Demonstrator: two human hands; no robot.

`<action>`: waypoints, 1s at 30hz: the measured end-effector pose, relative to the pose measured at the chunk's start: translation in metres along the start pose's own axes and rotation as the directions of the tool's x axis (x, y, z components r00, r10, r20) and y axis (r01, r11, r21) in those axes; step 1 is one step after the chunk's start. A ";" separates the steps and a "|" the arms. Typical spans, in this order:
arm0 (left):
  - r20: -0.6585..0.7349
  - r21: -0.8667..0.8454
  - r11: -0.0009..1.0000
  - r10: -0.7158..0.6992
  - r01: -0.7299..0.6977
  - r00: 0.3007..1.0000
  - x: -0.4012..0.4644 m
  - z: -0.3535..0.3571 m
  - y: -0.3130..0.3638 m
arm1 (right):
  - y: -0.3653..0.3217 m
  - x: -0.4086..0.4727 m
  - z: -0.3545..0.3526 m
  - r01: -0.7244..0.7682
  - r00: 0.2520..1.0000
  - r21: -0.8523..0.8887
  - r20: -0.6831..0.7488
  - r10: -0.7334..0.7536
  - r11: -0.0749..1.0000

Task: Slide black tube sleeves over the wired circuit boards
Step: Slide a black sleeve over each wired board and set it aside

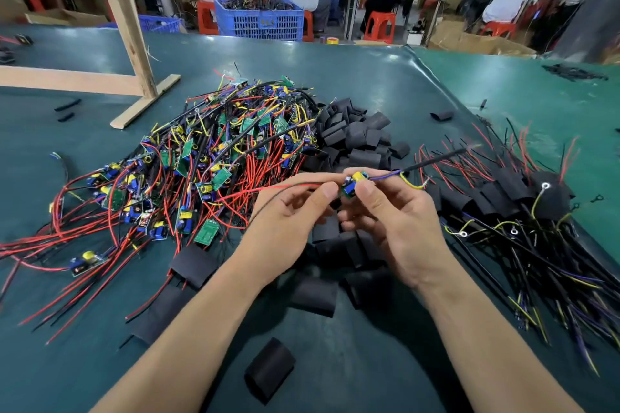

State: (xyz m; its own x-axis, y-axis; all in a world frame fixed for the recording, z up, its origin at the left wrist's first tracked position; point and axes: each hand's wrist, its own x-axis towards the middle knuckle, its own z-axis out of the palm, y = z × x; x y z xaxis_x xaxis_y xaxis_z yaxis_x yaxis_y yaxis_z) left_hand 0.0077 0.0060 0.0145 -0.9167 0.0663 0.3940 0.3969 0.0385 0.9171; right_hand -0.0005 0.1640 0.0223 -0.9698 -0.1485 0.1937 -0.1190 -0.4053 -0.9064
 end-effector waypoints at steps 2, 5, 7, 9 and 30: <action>0.129 0.394 0.905 0.118 -0.160 0.985 0.000 -0.010 -0.006 | -0.006 0.003 -0.003 0.052 0.993 -0.010 -0.102 -0.053 0.999; 0.410 0.644 0.697 0.034 -0.315 0.912 0.000 -0.016 -0.010 | -0.021 0.007 -0.016 0.136 0.970 0.039 -0.208 -0.125 0.990; 0.475 0.694 0.642 -0.068 -0.326 0.877 0.001 -0.016 -0.010 | -0.029 0.008 -0.025 0.175 0.954 0.041 -0.253 -0.159 0.984; 0.471 0.714 0.626 -0.098 -0.313 0.877 0.004 -0.017 -0.011 | -0.032 0.007 -0.030 0.178 0.949 0.050 -0.274 -0.158 0.983; 0.398 0.780 0.543 -0.045 -0.312 0.916 0.004 -0.020 -0.017 | -0.024 0.008 -0.026 0.092 0.958 -0.019 -0.270 -0.094 0.996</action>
State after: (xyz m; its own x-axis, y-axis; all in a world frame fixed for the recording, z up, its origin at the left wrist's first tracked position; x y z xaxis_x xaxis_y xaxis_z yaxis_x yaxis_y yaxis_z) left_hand -0.0041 -0.0142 0.0016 -0.8397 0.4557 0.2953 0.5370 0.7778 0.3265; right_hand -0.0110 0.1961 0.0353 -0.9757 0.1390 0.1695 -0.2118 -0.3997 -0.8918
